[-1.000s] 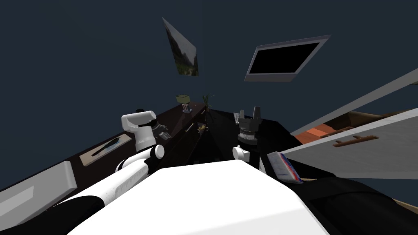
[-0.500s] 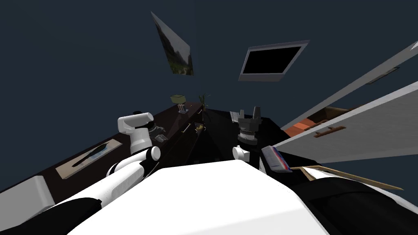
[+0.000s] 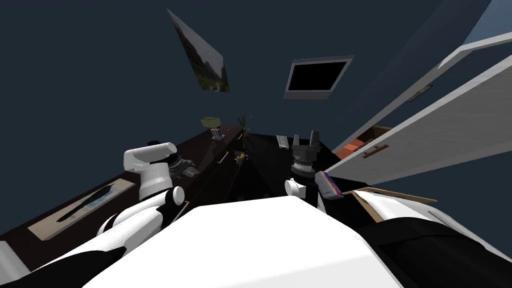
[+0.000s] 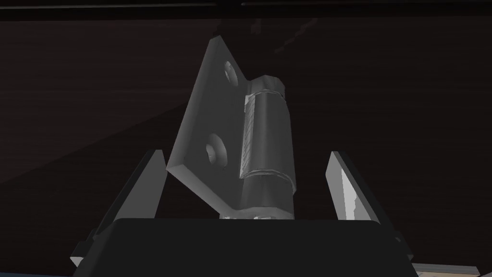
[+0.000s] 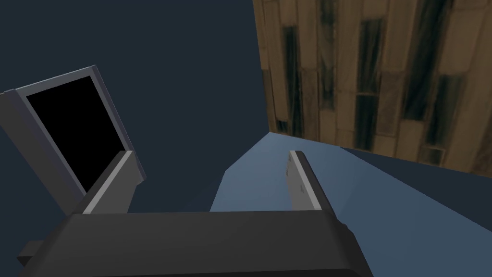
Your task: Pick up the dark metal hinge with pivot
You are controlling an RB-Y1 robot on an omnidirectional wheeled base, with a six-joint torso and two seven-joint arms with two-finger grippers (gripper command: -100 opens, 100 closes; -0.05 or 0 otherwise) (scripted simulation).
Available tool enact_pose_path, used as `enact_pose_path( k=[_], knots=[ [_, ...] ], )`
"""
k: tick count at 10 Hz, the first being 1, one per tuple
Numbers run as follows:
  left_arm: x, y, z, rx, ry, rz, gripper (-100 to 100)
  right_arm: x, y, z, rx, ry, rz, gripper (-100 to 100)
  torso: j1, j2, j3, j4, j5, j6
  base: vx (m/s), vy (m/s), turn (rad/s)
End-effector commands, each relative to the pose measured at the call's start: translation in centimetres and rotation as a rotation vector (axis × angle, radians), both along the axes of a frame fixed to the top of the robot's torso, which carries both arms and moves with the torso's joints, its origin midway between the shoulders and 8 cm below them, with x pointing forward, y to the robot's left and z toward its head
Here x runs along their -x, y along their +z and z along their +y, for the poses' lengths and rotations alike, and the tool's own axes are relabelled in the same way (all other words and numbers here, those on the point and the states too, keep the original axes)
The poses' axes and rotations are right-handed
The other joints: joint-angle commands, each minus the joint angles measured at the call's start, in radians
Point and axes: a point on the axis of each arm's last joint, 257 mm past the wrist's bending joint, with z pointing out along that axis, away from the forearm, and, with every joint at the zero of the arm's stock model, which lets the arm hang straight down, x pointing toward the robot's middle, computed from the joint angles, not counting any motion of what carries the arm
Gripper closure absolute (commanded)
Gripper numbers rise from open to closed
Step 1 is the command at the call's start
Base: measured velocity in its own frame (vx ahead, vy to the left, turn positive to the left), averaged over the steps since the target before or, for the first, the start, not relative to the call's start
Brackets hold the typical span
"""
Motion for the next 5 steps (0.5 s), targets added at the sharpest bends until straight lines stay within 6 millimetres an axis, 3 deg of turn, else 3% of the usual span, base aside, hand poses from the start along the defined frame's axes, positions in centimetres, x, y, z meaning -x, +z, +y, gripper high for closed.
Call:
enact_pose_path(
  k=[1, 2, 3, 4, 5],
  knots=[
    [1.1, -0.7, 2.1, 0.004, 0.043, 0.002, -100, 0.0, 0.0, 0.0, 0.0, 0.0, 0.0, 0, 0.0, 0.0, 0.0, 0.0, 0.0, 0.0, -0.05, -0.02, -0.224],
    [2.4, -1.2, 3.6, 0.002, 0.083, 0.007, -100, 0.0, 0.0, 0.0, 0.0, 0.0, 0.0, 0, 0.0, 0.001, 0.0, 0.0, 0.0, 0.001, -0.06, -0.037, -0.395],
    [2.4, -0.7, 4.1, 0.0, 0.082, -0.002, -100, 0.0, 0.0, 0.0, 0.0, 0.0, 0.0, 0, -0.001, 0.001, 0.0, 0.0, 0.0, 0.001, -0.05, -0.028, -0.165],
    [3.8, -0.8, 5.9, -0.006, 0.124, 0.002, -100, 0.0, 0.0, 0.0, 0.0, 0.0, 0.0, 0, -0.001, 0.001, 0.0, 0.0, 0.0, 0.0, -0.046, -0.03, -0.241],
    [3.8, -0.7, 5.9, -0.002, 0.121, -0.003, -100, 0.0, 0.0, 0.0, 0.0, 0.0, 0.0, 0, -0.001, 0.001, 0.0, 0.0, 0.0, 0.001, -0.04, -0.017, -0.114]
  ],
)
